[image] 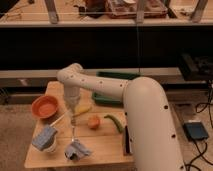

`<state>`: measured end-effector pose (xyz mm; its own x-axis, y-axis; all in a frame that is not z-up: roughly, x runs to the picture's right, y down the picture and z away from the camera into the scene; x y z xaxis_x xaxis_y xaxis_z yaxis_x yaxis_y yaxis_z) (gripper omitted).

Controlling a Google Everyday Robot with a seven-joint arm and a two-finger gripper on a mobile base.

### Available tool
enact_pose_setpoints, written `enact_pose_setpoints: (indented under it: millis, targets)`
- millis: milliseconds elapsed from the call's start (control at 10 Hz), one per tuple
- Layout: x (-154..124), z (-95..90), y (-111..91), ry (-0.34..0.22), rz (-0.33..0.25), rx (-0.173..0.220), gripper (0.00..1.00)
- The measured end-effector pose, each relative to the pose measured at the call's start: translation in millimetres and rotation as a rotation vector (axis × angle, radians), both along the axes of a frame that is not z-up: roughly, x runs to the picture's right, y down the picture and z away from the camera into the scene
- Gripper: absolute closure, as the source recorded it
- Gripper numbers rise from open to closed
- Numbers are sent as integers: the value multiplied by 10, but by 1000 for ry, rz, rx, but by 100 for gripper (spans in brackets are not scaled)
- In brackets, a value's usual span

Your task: Place brush in red bowl

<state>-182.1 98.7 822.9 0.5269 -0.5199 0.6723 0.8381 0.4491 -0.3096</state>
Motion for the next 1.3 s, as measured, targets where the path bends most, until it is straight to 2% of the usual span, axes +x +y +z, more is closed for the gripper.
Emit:
enact_pose_setpoints:
  millis: [200, 300, 500, 800, 1300]
  targets:
    - [-17, -72, -286, 7, -12, 33, 100]
    - [-64, -70, -358, 5, -21, 42, 100]
    - [-348, 27, -494, -21, -41, 52, 100]
    - [-815, 100, -630, -71, -53, 60, 100]
    - [-1164, 105, -629, -118, -47, 44, 100]
